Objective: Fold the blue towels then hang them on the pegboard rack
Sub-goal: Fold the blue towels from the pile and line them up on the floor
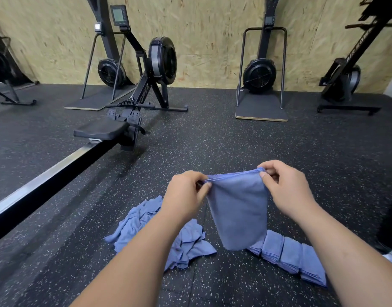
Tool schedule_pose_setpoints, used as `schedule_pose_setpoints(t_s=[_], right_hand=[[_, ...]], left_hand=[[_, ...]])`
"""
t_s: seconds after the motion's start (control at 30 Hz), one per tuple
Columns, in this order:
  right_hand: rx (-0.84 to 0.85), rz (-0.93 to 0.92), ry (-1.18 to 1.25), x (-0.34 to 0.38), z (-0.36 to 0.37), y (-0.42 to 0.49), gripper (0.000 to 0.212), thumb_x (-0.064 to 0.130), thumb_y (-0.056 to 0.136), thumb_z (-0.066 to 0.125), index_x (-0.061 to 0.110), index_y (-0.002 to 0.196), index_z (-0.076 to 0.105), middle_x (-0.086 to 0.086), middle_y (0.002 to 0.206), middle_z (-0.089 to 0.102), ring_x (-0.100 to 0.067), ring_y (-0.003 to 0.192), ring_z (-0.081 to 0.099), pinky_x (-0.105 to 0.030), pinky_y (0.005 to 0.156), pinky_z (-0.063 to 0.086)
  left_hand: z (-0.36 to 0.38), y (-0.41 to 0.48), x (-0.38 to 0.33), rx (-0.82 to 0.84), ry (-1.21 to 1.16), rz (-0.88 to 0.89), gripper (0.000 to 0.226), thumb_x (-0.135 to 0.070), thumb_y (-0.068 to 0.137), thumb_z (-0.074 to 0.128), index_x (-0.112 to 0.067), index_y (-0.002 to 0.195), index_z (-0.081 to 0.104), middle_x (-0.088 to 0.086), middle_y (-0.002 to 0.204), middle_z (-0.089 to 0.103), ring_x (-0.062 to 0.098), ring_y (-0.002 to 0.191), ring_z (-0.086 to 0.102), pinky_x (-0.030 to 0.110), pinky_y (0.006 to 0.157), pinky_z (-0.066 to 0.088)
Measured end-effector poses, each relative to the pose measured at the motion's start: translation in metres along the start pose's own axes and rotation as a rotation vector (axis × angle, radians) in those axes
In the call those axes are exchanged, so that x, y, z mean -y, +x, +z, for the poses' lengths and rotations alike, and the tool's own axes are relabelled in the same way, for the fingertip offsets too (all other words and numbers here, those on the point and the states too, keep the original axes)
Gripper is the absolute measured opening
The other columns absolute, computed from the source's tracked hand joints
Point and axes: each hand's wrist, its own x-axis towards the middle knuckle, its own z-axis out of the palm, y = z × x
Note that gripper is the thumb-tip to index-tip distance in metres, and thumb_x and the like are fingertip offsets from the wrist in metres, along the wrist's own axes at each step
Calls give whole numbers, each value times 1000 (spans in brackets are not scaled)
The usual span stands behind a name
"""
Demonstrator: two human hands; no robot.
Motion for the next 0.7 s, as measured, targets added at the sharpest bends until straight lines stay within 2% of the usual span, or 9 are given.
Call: schedule_pose_setpoints(t_s=[0.1, 0.2, 0.3, 0.4, 0.47, 0.53, 0.63, 0.7], right_hand=[[69, 47, -87, -10, 3, 0, 13, 18, 100, 67, 30, 105, 70, 14, 89, 73, -3, 82, 64, -30, 75, 45], [139, 47, -190, -11, 9, -4, 8, 20, 102, 62, 27, 105, 66, 13, 89, 70, -11, 84, 63, -32, 71, 44], [126, 22, -253, -8, 10, -4, 7, 23, 104, 56, 27, 105, 62, 11, 91, 67, -20, 87, 63, -39, 77, 51], [112, -10, -297, -4, 10, -4, 8, 26, 105, 53, 28, 107, 60, 6, 92, 67, -25, 87, 62, -42, 77, 51], [130, -15, -328, -3, 11, -4, 9, 27, 106, 50, 28, 108, 59, 4, 93, 67, -27, 87, 60, -42, 74, 49], [137, -4, -321, -4, 11, -5, 10, 27, 106, 50, 28, 108, 60, 3, 94, 67, -26, 87, 60, -42, 75, 50], [127, 34, -252, -8, 9, -4, 10, 26, 104, 53, 29, 107, 63, 5, 95, 69, -24, 89, 62, -43, 80, 52], [146, 52, -227, -9, 9, -3, 10, 25, 103, 55, 29, 106, 64, 7, 96, 69, -23, 91, 62, -41, 81, 51]], left_hand=[[-10, -2, -8, -34, -139, 63, 5, -31, 91, 81, -29, 95, 80, -16, 82, 73, 2, 77, 67, 27, 79, 55], [-13, -3, -6, -38, -171, 72, 9, -33, 87, 85, -30, 93, 80, -18, 76, 72, 3, 71, 67, 27, 73, 55], [-15, 0, 4, -6, -30, 41, 13, -40, 87, 85, -31, 92, 77, -16, 75, 71, 3, 71, 66, 26, 71, 53], [-14, 2, 11, 110, 165, 16, 11, -41, 94, 76, -31, 99, 79, -13, 87, 74, 11, 84, 69, 32, 79, 57], [-12, 2, 11, 157, 209, 16, 11, -36, 98, 71, -29, 100, 80, -9, 94, 75, 17, 90, 69, 35, 82, 56], [-13, 2, 11, 157, 145, 18, 9, -32, 98, 73, -28, 96, 81, -11, 90, 75, 13, 87, 69, 30, 80, 54], [-17, 2, 11, 94, -85, -23, 1, -30, 93, 81, -30, 92, 82, -18, 83, 76, -1, 79, 68, 19, 77, 51], [-20, 1, 10, 46, -233, -77, 8, -27, 88, 86, -31, 92, 80, -16, 79, 75, -1, 72, 67, 17, 72, 51]])
